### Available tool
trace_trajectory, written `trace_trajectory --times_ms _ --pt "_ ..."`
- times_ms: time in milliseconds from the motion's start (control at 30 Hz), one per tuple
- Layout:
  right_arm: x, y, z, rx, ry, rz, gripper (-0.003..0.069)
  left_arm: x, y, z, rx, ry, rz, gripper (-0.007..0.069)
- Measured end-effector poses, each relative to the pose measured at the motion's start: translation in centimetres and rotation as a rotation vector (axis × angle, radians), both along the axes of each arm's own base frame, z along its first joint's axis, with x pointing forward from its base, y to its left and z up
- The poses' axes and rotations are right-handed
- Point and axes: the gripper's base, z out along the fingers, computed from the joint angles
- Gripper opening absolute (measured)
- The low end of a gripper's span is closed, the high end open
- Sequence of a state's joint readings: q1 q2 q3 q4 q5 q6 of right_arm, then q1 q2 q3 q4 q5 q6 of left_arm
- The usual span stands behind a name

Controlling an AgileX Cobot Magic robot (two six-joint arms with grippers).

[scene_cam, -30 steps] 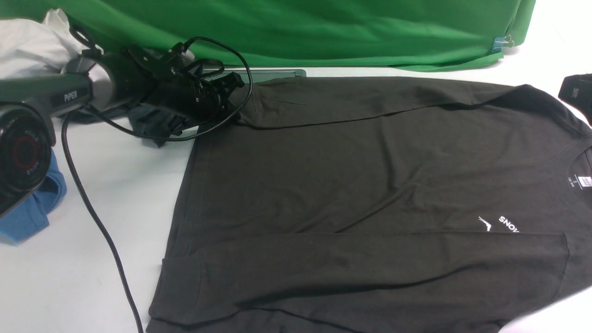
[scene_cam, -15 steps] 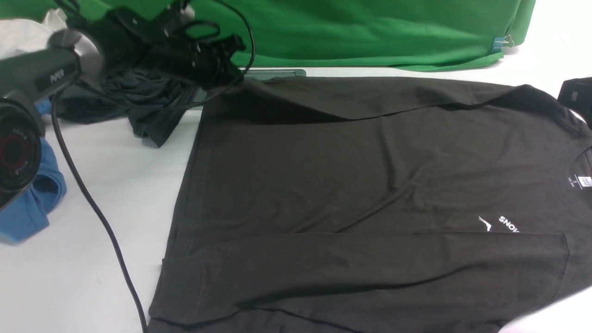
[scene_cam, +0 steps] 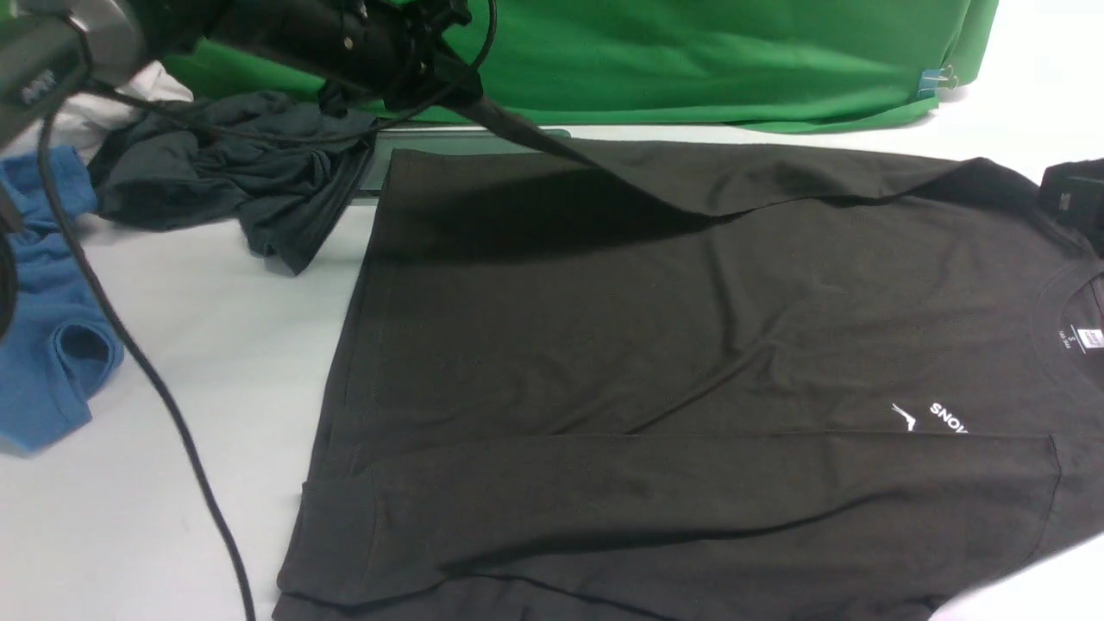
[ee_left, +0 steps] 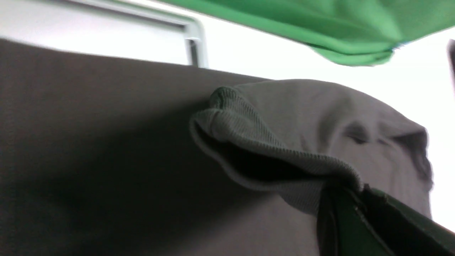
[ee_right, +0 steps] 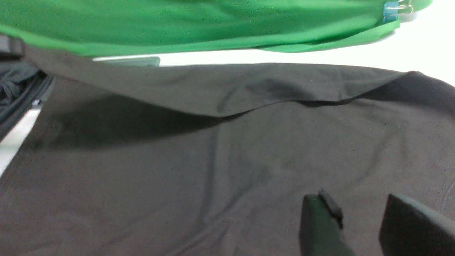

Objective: Fold a long-sleeved shirt on a white desktop.
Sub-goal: 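Fold the left side of the black T-shirt inward over its body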

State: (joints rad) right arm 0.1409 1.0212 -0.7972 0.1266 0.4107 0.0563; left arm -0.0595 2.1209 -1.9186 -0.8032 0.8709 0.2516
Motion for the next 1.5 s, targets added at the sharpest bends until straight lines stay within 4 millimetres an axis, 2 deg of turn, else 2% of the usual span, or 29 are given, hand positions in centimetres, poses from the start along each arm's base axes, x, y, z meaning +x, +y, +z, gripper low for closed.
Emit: trace_trajectory --times_ms 167,267,400,633,1067,1167,1300,1500 --pt "-0.2 0.0 -0.2 -0.013 0.030 0.010 0.0241 -1.9 -1.0 2.9 0.030 -0.038 -0.089 0.0039" --pt "-0.4 0.0 -0.6 -0.020 0.070 0.017 0.0241 -2.9 -1.5 3.7 0.068 -0.028 -0.143 0.0039" --pt "-0.8 0.0 -1.0 -0.040 0.134 0.034 0.0241 -3.8 -1.9 3.4 0.173 0.011 -0.214 0.0039" --pt "-1.0 0.0 -1.3 -0.055 0.174 0.047 0.0241 -4.4 -2.0 2.5 0.318 0.081 -0.237 0.0039" --pt "-1.1 0.0 -1.5 -0.058 0.195 0.050 0.0241 -4.9 -2.2 2.1 0.338 0.146 -0.235 0.0039" --pt "-1.1 0.0 -1.5 -0.058 0.195 0.050 0.0241 -5.2 -2.5 1.0 0.348 0.179 -0.245 0.0039" --pt "-1.2 0.0 -1.5 -0.058 0.196 0.051 0.0241 -6.3 -3.2 -2.8 0.394 0.270 -0.272 0.0039" --pt "-1.2 0.0 -1.5 -0.058 0.198 0.051 0.0241 -7.1 -3.7 -5.9 0.435 0.301 -0.263 0.0039"
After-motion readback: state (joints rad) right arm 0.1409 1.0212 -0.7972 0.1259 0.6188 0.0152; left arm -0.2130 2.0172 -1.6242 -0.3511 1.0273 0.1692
